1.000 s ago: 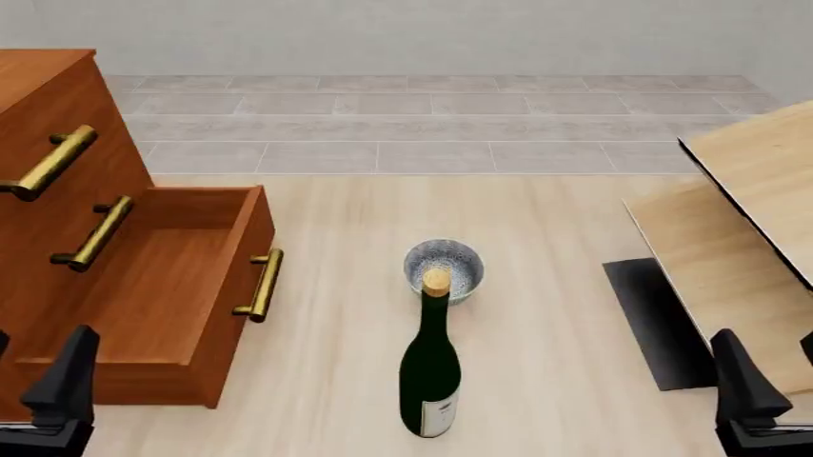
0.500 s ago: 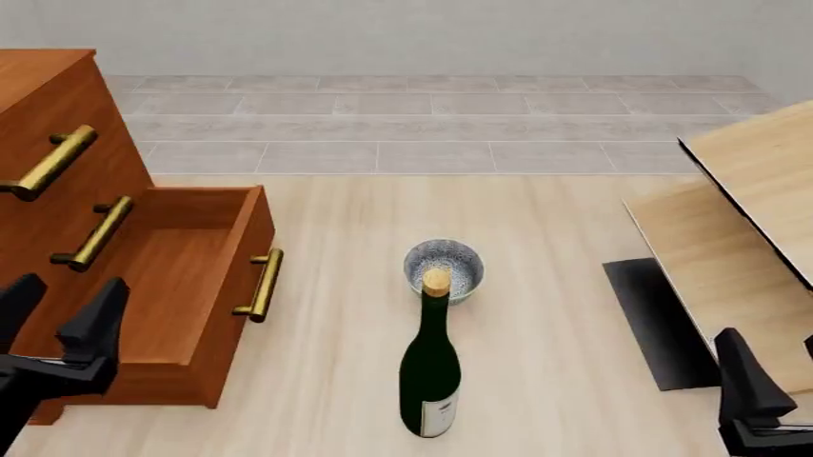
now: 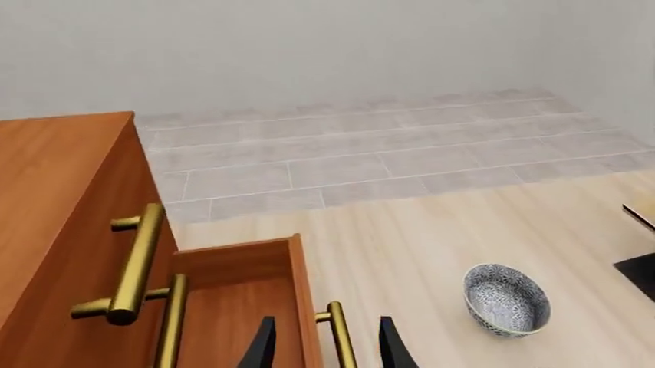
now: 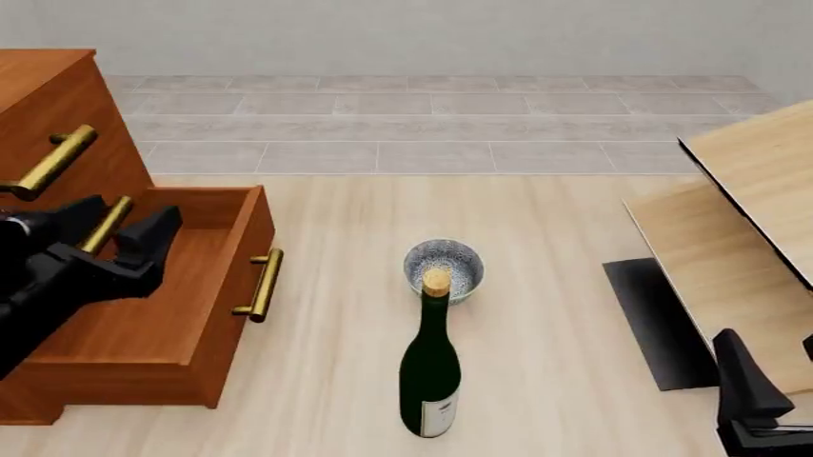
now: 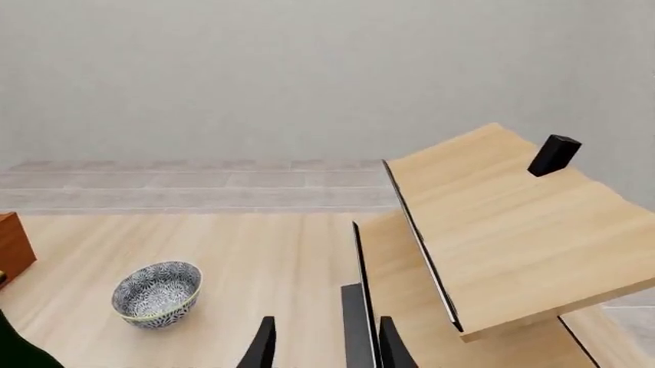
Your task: Put the bowl on top of the cabinet.
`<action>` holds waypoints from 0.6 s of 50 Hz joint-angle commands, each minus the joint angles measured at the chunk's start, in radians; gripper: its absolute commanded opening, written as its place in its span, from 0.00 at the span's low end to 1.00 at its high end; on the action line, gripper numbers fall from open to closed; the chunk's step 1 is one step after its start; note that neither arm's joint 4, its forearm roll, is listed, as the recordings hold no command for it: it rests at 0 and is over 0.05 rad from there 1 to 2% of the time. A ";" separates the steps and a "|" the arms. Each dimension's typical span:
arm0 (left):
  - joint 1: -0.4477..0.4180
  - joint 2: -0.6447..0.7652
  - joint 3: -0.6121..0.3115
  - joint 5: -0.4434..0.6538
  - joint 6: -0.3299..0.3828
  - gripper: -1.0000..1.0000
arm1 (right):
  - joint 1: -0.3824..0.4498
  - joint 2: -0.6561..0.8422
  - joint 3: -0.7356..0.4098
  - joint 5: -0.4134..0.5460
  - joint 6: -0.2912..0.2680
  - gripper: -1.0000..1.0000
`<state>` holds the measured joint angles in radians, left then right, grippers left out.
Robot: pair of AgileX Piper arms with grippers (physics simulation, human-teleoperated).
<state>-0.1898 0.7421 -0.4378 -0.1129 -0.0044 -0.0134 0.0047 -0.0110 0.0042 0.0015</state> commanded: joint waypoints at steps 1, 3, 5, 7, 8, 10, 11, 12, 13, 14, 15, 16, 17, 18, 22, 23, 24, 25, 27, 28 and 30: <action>-0.020 0.168 -0.170 0.063 -0.007 1.00 | 0.002 0.003 -0.002 0.003 -0.007 1.00; -0.024 0.171 -0.182 0.071 -0.014 1.00 | 0.002 0.003 -0.003 0.004 -0.007 1.00; -0.040 0.192 -0.208 0.090 -0.017 1.00 | 0.004 0.003 -0.004 0.005 -0.009 1.00; -0.050 0.232 -0.237 0.109 -0.011 1.00 | 0.005 0.004 -0.003 0.004 -0.011 1.00; -0.053 0.247 -0.248 0.116 -0.026 1.00 | 0.006 0.005 -0.002 0.003 -0.011 1.00; -0.073 0.262 -0.273 0.131 -0.041 1.00 | 0.005 0.004 0.000 0.002 -0.010 1.00; -0.073 0.273 -0.286 0.139 -0.052 1.00 | 0.005 0.003 0.000 0.003 -0.010 1.00; -0.083 0.281 -0.299 0.145 -0.057 1.00 | 0.004 0.002 0.000 0.004 -0.009 1.00; -0.096 0.293 -0.309 0.154 -0.071 1.00 | 0.003 0.001 0.000 0.004 -0.009 1.00; -0.101 0.306 -0.322 0.158 -0.070 1.00 | 0.003 0.000 -0.002 0.005 -0.009 1.00; -0.103 0.311 -0.328 0.158 -0.070 1.00 | 0.003 0.000 -0.002 0.006 -0.009 1.00; -0.107 0.318 -0.333 0.158 -0.067 1.00 | 0.003 0.000 -0.002 0.006 -0.009 1.00; -0.119 0.339 -0.343 0.162 -0.083 1.00 | 0.002 0.001 -0.004 0.007 -0.008 1.00; -0.126 0.355 -0.350 0.166 -0.093 1.00 | 0.003 0.000 -0.002 0.005 -0.008 1.00; -0.126 0.400 -0.370 0.154 -0.108 1.00 | 0.002 0.000 -0.003 0.006 -0.007 1.00; -0.124 0.416 -0.378 0.148 -0.100 1.00 | 0.001 0.000 -0.003 0.006 -0.006 1.00; -0.127 0.427 -0.386 0.149 -0.107 1.00 | 0.001 0.001 -0.004 0.005 -0.005 1.00; -0.136 0.447 -0.397 0.155 -0.133 1.00 | 0.000 0.001 -0.004 0.006 -0.005 1.00; -0.144 0.465 -0.417 0.156 -0.142 1.00 | 0.000 0.001 -0.004 0.005 -0.005 1.00; -0.149 0.474 -0.427 0.159 -0.150 1.00 | 0.001 0.000 -0.003 0.005 -0.004 1.00; -0.162 0.498 -0.451 0.165 -0.170 1.00 | 0.002 0.000 0.002 0.001 -0.005 1.00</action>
<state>-0.3106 1.1277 -0.7966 0.0324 -0.1132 -0.0118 0.0053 -0.0129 0.0084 -0.0045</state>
